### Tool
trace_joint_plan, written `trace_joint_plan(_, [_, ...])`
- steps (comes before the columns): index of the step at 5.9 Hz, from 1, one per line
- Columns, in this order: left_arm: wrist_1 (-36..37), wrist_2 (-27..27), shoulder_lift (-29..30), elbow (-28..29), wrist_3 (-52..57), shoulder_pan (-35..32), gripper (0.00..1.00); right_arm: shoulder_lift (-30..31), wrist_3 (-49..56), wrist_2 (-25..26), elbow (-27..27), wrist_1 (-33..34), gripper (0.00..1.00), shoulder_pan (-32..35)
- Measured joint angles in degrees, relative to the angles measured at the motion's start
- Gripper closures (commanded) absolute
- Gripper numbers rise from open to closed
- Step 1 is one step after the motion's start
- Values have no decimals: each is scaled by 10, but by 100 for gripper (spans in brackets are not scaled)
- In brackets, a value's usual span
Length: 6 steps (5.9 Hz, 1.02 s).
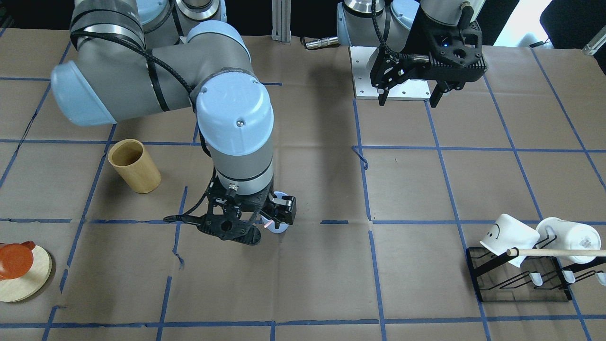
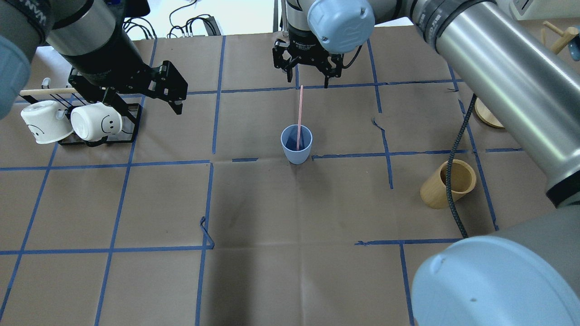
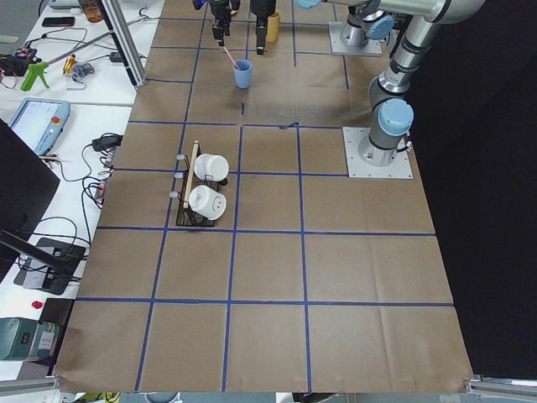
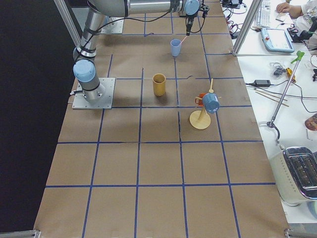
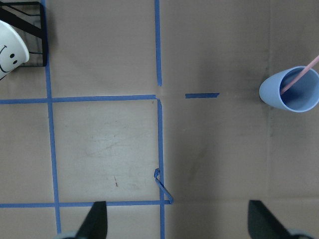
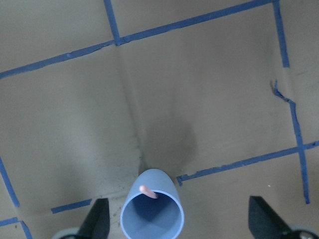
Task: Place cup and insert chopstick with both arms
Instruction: 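Open the right gripper and raise it away from the blue cup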
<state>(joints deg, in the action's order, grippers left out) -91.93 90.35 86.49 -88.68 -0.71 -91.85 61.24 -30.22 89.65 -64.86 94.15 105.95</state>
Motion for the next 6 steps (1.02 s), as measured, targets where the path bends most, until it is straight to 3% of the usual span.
trace_joint_plan(2, [0, 0, 0, 0, -1, 0, 1, 61, 98, 3, -2, -103, 0, -54])
trace_joint_plan(3, [0, 0, 0, 0, -1, 0, 1, 100, 142, 5, -35, -137, 0, -83])
trace_joint_plan(4, [0, 0, 0, 0, 0, 0, 1, 156, 172, 4, -97, -144, 0, -114])
trace_joint_plan(6, [0, 0, 0, 0, -1, -1, 1, 258, 189, 3, -232, -68, 0, -145])
